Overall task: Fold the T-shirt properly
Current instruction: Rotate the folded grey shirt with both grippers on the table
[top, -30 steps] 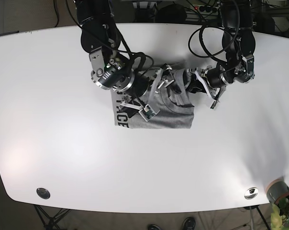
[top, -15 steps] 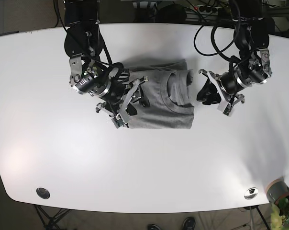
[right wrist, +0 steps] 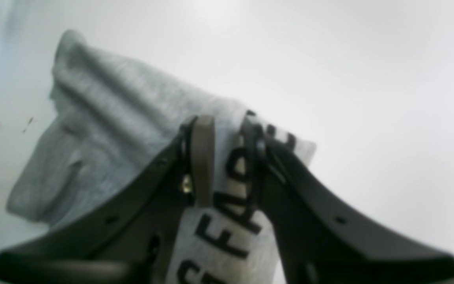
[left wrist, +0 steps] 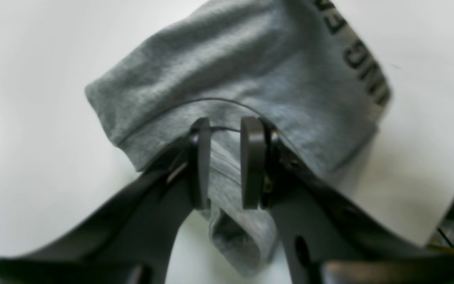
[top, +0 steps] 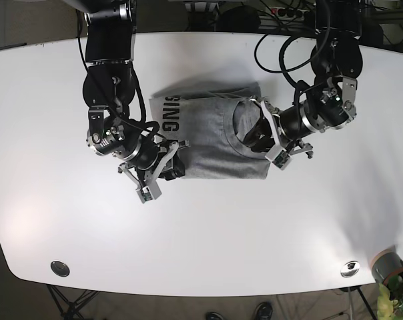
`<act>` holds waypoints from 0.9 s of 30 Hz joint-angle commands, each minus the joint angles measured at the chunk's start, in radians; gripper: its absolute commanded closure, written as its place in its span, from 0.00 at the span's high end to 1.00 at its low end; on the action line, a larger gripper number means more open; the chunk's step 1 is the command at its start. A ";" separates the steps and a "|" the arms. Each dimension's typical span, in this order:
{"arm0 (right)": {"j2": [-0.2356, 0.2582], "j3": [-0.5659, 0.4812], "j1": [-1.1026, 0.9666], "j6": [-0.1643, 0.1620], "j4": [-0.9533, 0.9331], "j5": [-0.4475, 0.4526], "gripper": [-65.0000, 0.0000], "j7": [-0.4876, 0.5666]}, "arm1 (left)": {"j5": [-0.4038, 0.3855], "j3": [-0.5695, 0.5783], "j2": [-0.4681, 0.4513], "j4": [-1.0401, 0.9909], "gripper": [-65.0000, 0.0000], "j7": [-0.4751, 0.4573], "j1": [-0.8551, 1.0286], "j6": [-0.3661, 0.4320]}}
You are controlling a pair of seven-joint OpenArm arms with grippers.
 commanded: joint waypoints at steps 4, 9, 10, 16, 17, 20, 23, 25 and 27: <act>0.008 -0.001 0.028 0.005 -0.098 -0.035 0.18 0.112 | 0.164 0.006 0.078 -0.088 0.18 -0.024 -0.038 0.013; 0.009 -0.001 0.031 0.011 -0.227 -0.080 0.18 0.221 | 0.191 -0.008 0.077 -0.249 0.18 -0.152 -0.049 -0.046; 0.009 -0.001 0.031 0.011 -0.236 -0.087 0.18 0.234 | 0.192 -0.009 0.069 -0.277 0.18 -0.176 -0.049 -0.053; 0.046 -0.001 0.028 0.012 -0.299 -0.081 0.17 0.290 | 0.192 0.017 0.037 -0.475 0.18 -0.279 -0.098 -0.070; 0.046 -0.001 0.026 0.012 -0.297 -0.081 0.17 0.291 | 0.192 0.029 0.035 -0.498 0.18 -0.287 -0.110 -0.070; 0.051 0.002 0.028 0.012 -0.296 -0.081 0.17 0.291 | 0.187 0.034 0.015 -0.536 0.18 -0.293 -0.143 -0.069; 0.052 0.002 0.025 0.012 -0.245 -0.080 0.17 0.282 | 0.184 0.031 0.012 -0.470 0.18 -0.285 -0.150 -0.070; 0.052 0.002 0.020 0.011 -0.193 -0.080 0.17 0.263 | 0.184 0.025 0.011 -0.380 0.18 -0.285 -0.147 -0.070; 0.054 0.003 0.020 0.011 -0.149 -0.080 0.17 0.234 | 0.186 -0.005 0.011 -0.278 0.18 -0.270 -0.106 -0.070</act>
